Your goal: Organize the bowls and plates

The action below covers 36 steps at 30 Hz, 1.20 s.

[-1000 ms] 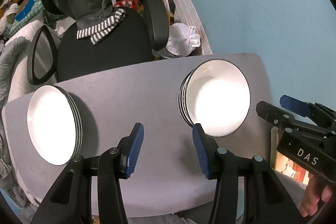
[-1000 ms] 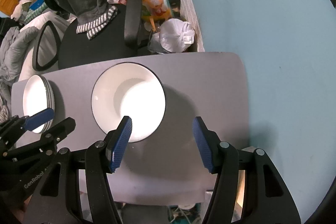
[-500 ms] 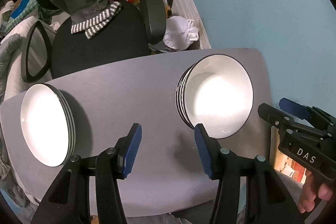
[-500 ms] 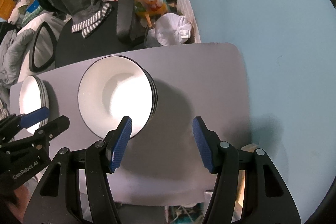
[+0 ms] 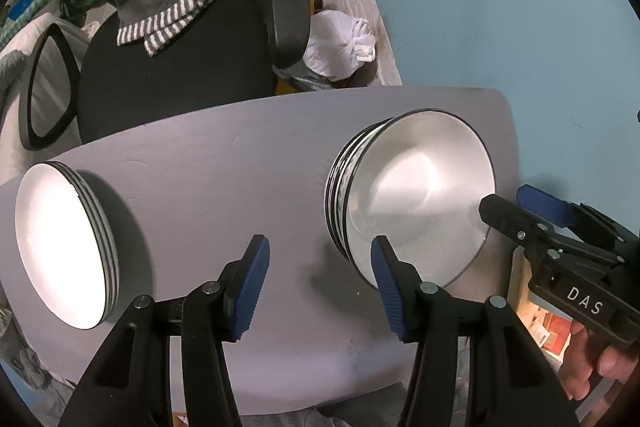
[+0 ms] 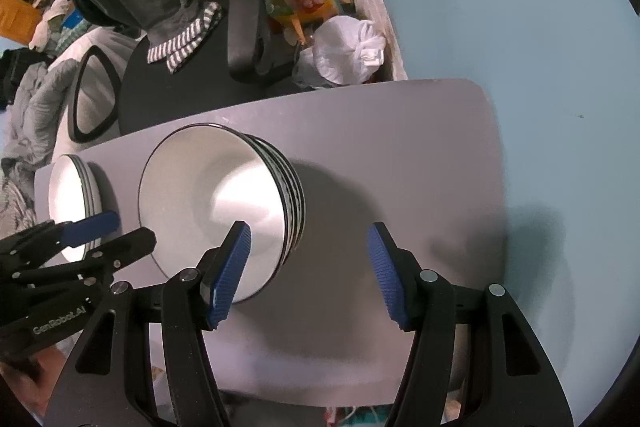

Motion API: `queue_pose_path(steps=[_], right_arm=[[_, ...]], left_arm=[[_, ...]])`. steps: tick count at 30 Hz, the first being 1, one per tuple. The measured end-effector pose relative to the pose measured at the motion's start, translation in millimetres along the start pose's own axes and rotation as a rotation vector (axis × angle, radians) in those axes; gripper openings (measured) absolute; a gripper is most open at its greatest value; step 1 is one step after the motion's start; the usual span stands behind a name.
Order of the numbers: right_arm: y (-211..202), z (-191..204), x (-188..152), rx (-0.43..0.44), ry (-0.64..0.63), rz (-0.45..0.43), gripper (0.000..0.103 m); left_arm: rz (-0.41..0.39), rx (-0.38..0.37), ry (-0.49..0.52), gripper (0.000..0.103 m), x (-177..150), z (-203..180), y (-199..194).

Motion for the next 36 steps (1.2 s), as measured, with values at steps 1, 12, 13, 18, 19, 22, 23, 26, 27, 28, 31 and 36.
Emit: queue_pose_path(steps=[1,12,13,18,19,22,23,26,27,28,31,36], right_arm=[[2.6,0.2,1.2,0.010,0.000,0.004,0.060],[31.4,2.4,12.0,0.066,0.008,0.061,0.060],[34.5,2.8,12.7,0.069,0.006,0.066,0.060],[46.7,0.8,13.4,0.066,0.008,0.094,0.060],[49.0,0.7,13.7,0.069,0.007,0.099,0.060],[54.5,0.3,14.6,0.068,0.006,0.110,0.060],[56.0,0.2,14.3,0.069,0.005,0.114,0.060],[57.8,1.0,15.0,0.088,0.003,0.121,0.060],[58.0,1.1,15.4,0.094,0.001,0.123,0.060],[57.9,1.4,16.1,0.101,-0.002,0.123,0.060],[59.6,0.8,16.6,0.114,-0.003,0.126,0.060],[62.4,-0.4,15.9,0.147,0.017,0.146,0.060]], left_arm=[[0.005,-0.002,-0.002,0.054,1.0,-0.1,2.1],[0.039,-0.014,-0.018,0.054,8.9,-2.8,22.1],[0.042,-0.015,-0.020,0.054,9.1,-3.1,23.6],[0.059,-0.043,-0.041,0.054,10.0,-4.7,33.1],[0.064,-0.049,-0.045,0.054,10.3,-4.8,35.1],[0.071,-0.065,-0.064,0.054,12.8,-4.8,40.3],[0.074,-0.068,-0.070,0.054,13.5,-4.5,42.0],[0.081,-0.076,-0.082,0.054,15.2,-4.2,44.7],[0.081,-0.078,-0.084,0.054,15.9,-4.3,45.3],[0.081,-0.080,-0.085,0.054,16.6,-4.5,45.8],[0.075,-0.078,-0.091,0.054,17.7,-2.9,47.7],[0.092,-0.088,-0.117,0.054,14.3,0.7,52.6]])
Point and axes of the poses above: each gripper's, at about its wrist camera, not at the fingertips, and y roughly the way its jaws point, z to its left, x to its top, the point moved 8 cm from there along y, roughly the way its jaws point, and after that the axes turned 5 degrees about y, right-handed, at the moved point
